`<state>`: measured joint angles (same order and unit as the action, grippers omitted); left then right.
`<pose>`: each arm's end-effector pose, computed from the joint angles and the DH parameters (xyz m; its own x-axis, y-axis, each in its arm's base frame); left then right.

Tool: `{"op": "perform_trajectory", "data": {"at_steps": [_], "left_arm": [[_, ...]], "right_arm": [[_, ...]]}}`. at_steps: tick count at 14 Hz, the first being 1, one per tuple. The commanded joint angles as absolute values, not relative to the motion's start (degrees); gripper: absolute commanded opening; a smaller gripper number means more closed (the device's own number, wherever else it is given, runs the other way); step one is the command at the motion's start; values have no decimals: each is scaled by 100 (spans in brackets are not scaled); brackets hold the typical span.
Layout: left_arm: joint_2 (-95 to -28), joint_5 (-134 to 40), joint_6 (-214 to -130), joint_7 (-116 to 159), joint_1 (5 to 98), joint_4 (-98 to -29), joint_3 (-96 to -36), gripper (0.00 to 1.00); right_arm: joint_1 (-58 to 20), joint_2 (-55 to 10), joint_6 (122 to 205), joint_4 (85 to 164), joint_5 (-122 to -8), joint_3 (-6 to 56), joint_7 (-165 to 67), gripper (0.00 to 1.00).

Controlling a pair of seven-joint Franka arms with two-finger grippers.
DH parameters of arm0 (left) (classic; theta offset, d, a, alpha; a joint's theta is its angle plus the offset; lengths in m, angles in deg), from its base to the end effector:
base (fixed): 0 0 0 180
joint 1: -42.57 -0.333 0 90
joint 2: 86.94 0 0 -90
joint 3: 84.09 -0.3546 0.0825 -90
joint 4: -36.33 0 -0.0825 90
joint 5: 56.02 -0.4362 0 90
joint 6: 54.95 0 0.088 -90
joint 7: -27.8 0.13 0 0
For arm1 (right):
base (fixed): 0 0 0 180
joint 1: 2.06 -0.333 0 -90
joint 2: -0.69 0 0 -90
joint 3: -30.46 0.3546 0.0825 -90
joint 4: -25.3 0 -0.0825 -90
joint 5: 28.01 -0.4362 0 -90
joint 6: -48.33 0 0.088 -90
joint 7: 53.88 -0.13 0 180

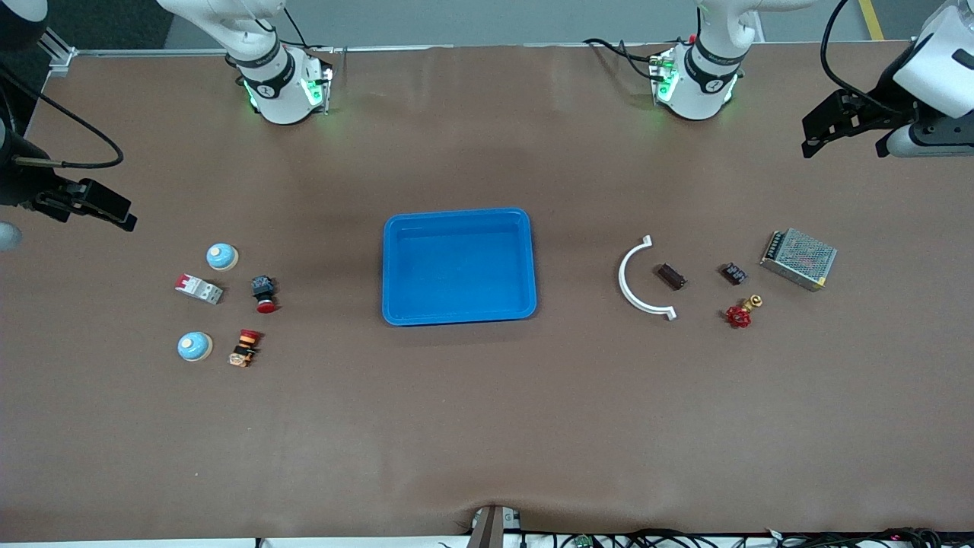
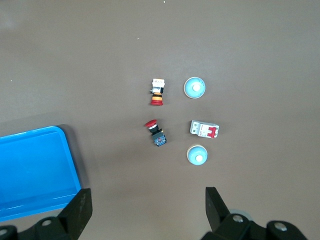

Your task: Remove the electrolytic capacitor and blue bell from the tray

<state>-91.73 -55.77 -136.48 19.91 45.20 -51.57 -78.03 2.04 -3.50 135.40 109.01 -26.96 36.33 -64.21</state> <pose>0.5533 -0.0882 0.6948 0.9995 -0.0139 -0.0272 -0.0142 -0.9999 -0.0083 0.6269 0.0144 0.6480 0.9886 -0.1499 -0.0119 -0.1498 -0.9886 0.0132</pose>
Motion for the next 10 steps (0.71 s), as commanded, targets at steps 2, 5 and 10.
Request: {"op": "perform_trajectory", "data": {"at_steps": [2,5,10], "left_arm": [[-9177,-5452,-13537,2130,4468,-5077,-7803,100],[-9177,-5505,-13546,2112,4486,-5068,-7803,100],[-9177,-5531,-13546,2095,4495,-5068,-7803,100]], "right_arm": [[198,-239,13613,11038,-2590,3670,-6346,100],[198,-230,13666,11073,-2678,3670,-6364,100],[172,-230,13719,11073,-2817,3679,-6346,100]]}}
